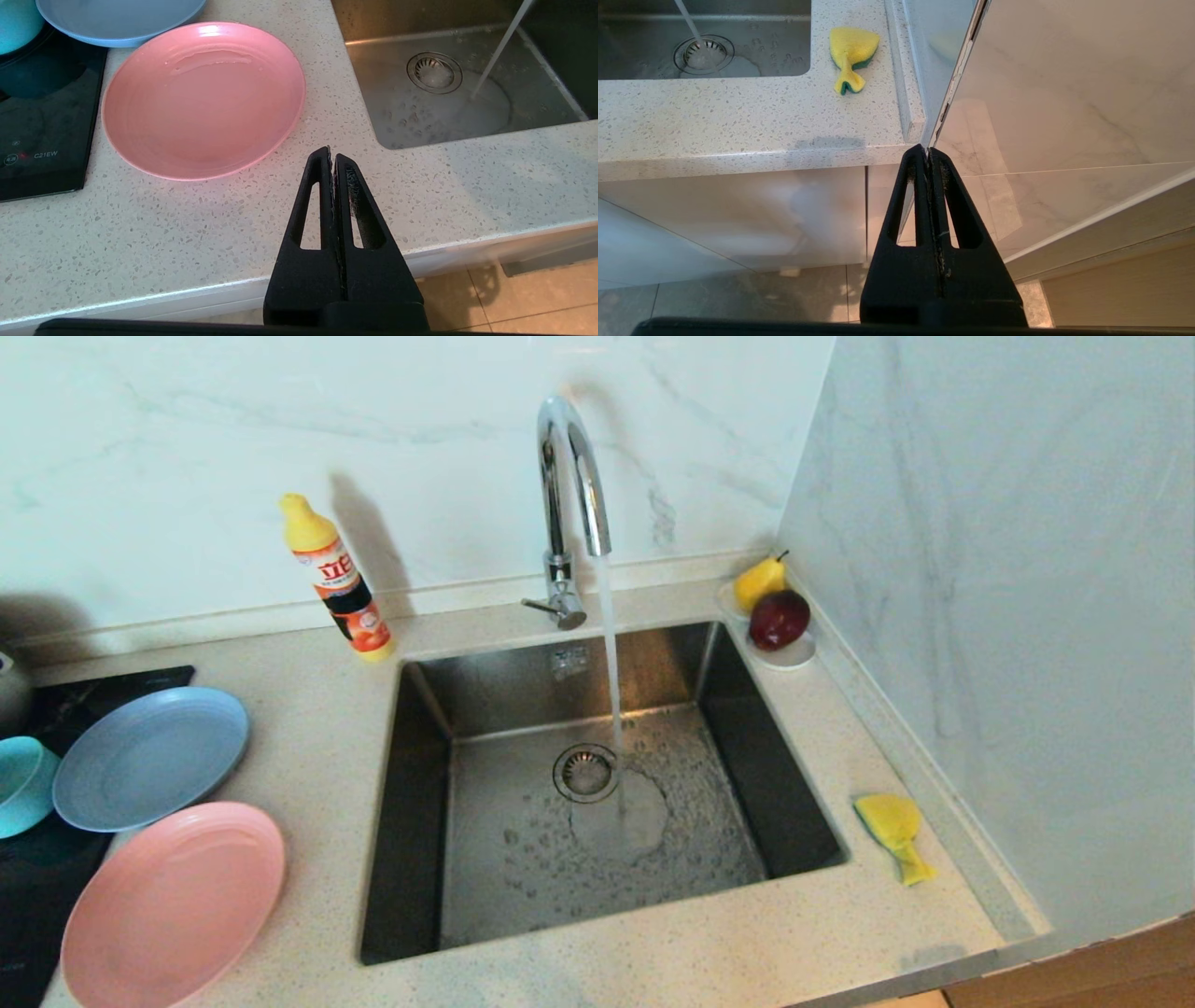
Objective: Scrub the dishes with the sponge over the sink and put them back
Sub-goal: Turn off the faucet
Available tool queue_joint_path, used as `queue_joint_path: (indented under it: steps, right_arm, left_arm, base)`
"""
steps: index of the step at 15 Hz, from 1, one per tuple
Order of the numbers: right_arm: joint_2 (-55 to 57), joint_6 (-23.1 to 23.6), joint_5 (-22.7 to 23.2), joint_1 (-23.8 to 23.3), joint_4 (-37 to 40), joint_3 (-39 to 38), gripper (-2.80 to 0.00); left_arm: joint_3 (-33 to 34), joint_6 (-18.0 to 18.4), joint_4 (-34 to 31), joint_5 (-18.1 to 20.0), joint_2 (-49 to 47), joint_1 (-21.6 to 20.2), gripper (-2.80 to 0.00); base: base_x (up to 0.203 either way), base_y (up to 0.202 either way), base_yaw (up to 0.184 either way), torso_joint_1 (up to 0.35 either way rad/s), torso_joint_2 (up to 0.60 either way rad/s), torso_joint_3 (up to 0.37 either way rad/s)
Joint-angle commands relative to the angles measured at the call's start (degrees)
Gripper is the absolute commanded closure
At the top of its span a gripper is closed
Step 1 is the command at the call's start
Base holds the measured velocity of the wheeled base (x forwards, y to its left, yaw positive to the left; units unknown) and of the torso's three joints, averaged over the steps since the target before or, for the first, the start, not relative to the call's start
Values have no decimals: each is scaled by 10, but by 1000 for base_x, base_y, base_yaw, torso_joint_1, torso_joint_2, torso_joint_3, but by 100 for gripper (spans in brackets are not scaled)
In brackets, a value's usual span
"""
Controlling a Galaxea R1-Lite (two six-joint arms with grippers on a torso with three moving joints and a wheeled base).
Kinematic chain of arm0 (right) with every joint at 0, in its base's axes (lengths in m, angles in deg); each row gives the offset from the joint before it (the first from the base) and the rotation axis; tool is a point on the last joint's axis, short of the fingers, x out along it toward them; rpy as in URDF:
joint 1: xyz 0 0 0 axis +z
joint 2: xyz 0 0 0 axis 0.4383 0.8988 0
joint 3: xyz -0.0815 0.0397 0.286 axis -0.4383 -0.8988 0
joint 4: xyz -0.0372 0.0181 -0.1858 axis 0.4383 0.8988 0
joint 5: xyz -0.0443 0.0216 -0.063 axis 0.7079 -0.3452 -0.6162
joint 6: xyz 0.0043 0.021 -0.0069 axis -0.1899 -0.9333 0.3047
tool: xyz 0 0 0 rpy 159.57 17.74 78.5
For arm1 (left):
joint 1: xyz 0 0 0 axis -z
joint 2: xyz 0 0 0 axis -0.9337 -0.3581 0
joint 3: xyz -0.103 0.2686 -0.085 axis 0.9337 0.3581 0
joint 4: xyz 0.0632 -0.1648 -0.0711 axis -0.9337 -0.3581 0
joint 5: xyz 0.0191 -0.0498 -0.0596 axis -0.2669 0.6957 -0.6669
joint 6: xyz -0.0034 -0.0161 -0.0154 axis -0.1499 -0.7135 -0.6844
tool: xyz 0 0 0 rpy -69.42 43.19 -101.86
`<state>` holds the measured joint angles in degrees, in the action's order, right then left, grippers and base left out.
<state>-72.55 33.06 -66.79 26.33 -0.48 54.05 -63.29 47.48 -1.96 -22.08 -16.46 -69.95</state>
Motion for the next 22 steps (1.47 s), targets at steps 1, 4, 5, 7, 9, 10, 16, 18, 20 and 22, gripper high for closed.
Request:
queue_joint_path:
  steps: [1, 4, 5, 7, 9, 10, 16, 18, 20, 22]
  right_arm:
    - [1, 1, 1, 0, 0, 0, 0]
    - [1, 0, 0, 0, 0, 0, 0]
    - [1, 0, 0, 0, 0, 0, 0]
    - [1, 0, 0, 0, 0, 0, 0]
    - [1, 0, 0, 0, 0, 0, 0]
    - [1, 0, 1, 0, 0, 0, 0]
    - [1, 0, 0, 0, 0, 0, 0]
    - [1, 0, 0, 0, 0, 0, 0]
    - [1, 0, 0, 0, 0, 0, 0]
    - [1, 0, 0, 0, 0, 0, 0]
  left_arm:
    - [0, 0, 0, 0, -1, 0, 0]
    - [1, 13, 0, 1, -1, 0, 0]
    - [0, 14, -1, 1, -1, 0, 0]
    - [0, 11, -1, 1, -1, 0, 0]
    - [2, 8, 3, -3, -1, 0, 0]
    - [-7, 3, 8, -4, -1, 0, 0]
    - [-257, -15, -30, 73, -210, 0, 0]
    - [-343, -31, -34, 115, -350, 0, 0]
    - [-429, -60, -38, 165, -501, 0, 0]
    - [-502, -95, -38, 227, -634, 0, 0]
  base:
    - [0, 0, 0, 0, 0, 0]
    - [0, 0, 0, 0, 0, 0]
    - [0, 0, 0, 0, 0, 0]
    - [0, 0, 0, 0, 0, 0]
    - [0, 0, 0, 0, 0, 0]
    - [0, 0, 0, 0, 0, 0]
    - [0, 0, 0, 0, 0, 0]
    - [0, 0, 0, 0, 0, 0]
    - [0, 0, 0, 0, 0, 0]
    - [0, 0, 0, 0, 0, 0]
